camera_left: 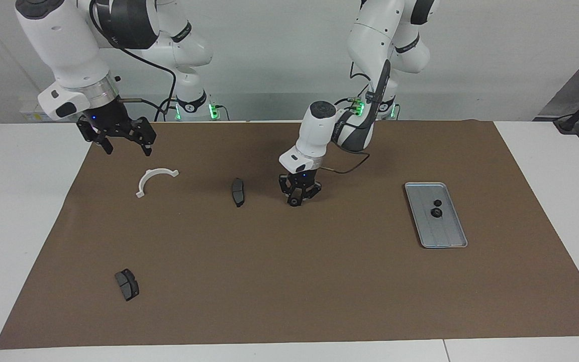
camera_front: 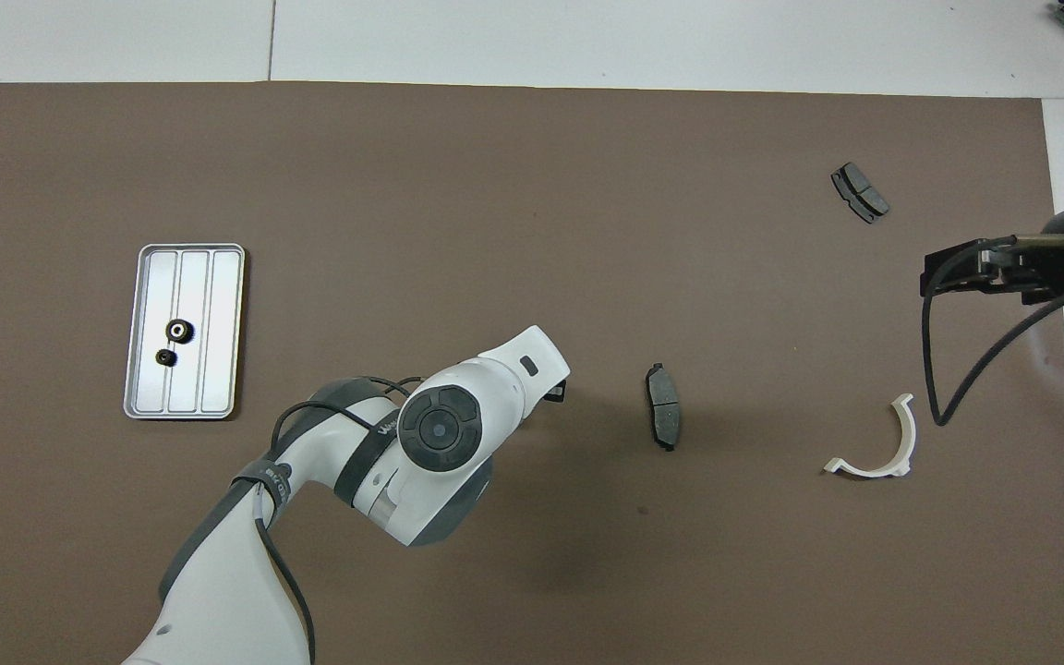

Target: Pick bearing gear from pile to tray

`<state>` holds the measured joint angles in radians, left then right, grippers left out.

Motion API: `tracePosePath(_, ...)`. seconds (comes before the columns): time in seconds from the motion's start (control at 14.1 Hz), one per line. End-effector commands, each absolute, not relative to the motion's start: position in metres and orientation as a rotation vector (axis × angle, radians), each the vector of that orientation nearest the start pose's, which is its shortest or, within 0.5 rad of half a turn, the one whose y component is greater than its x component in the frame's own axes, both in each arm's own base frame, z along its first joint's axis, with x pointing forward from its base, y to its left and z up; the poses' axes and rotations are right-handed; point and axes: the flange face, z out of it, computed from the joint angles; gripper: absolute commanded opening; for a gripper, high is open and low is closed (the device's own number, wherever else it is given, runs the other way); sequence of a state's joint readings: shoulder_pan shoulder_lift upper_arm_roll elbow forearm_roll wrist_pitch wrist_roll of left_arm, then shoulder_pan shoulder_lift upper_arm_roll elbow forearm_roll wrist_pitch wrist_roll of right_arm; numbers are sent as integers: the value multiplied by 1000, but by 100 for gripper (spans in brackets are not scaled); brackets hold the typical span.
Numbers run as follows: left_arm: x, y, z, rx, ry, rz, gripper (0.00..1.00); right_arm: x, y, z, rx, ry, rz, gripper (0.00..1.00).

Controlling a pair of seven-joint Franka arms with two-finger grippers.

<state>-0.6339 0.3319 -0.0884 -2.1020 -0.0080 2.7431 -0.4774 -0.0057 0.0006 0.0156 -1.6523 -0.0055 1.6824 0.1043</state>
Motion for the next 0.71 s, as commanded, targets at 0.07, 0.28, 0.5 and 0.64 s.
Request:
tracePosePath(0.07, 478, -392, 307, -3280, 307, -330, 8, 559, 7, 595, -3124, 124, -35, 100)
tracePosePath(0.28, 540, -347, 356, -3272, 145, -325, 8, 559, 6, 597, -3124, 127, -44, 100)
tracePosePath(0.5, 583, -271, 392, -3263, -46, -387, 5, 559, 7, 596, -3124, 124, -37, 100)
tracePosePath(0.64, 603, -218, 395, -3240, -63, -393, 5, 559, 7, 596, -3124, 122, -40, 100)
